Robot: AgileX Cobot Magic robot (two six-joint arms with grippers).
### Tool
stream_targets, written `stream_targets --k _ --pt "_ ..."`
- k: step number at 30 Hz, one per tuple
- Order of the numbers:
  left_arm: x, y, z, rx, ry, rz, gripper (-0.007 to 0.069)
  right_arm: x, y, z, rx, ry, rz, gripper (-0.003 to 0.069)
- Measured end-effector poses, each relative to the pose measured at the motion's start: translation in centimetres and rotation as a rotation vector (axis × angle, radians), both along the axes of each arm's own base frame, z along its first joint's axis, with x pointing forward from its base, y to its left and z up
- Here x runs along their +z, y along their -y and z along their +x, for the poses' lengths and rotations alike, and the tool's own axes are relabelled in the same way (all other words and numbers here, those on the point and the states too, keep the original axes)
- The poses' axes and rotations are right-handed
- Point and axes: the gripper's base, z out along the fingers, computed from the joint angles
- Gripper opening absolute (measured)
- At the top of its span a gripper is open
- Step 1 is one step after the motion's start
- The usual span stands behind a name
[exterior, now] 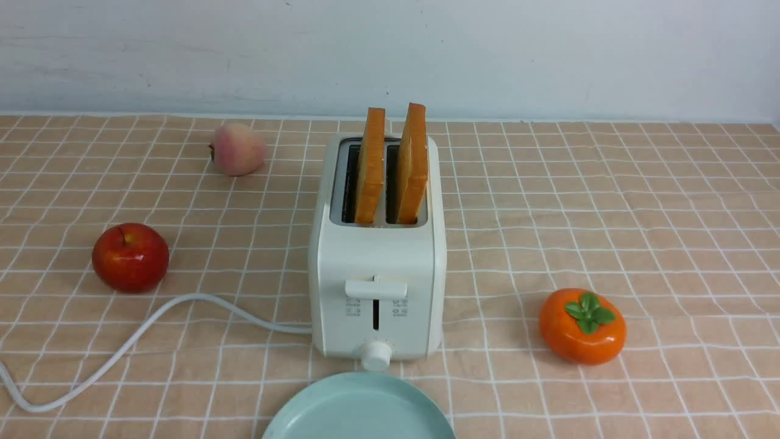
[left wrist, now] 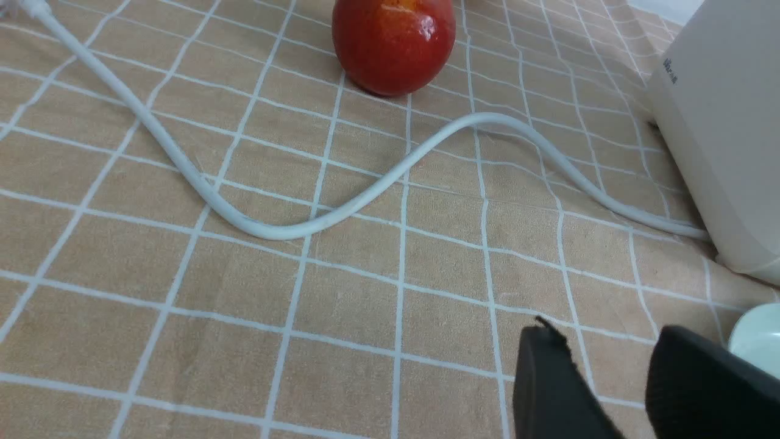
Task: Take toasted bread from bread machine on light coffee tablecloth place on plate.
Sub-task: 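Reach for a toast slice standing in the toaster with the left gripper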
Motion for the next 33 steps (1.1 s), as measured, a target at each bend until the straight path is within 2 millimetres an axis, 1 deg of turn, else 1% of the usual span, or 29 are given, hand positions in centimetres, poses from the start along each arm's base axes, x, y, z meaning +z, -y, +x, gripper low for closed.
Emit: stream_targets --k 20,24,28,33 --pt "0.0 0.0 0.0 0.0 0.0 0.0 0.0237 0.0 0.0 0.0 0.0 0.0 0.0 0.0239" --pt "0.2 0.1 0.1 -0.002 0.022 -0.027 0.0237 0.0 0.0 0.0 0.0 0.0 0.0 0.0239" --pt "1.2 0.3 0.3 -0.001 0.125 -0.123 0.0237 0.0 0.0 0.0 0.0 0.0 0.0 0.0239" --pt "3.8 -0.1 0.4 0.045 0.392 -0.361 0.0237 0.0 0.0 0.0 0.0 0.0 0.002 0.0239"
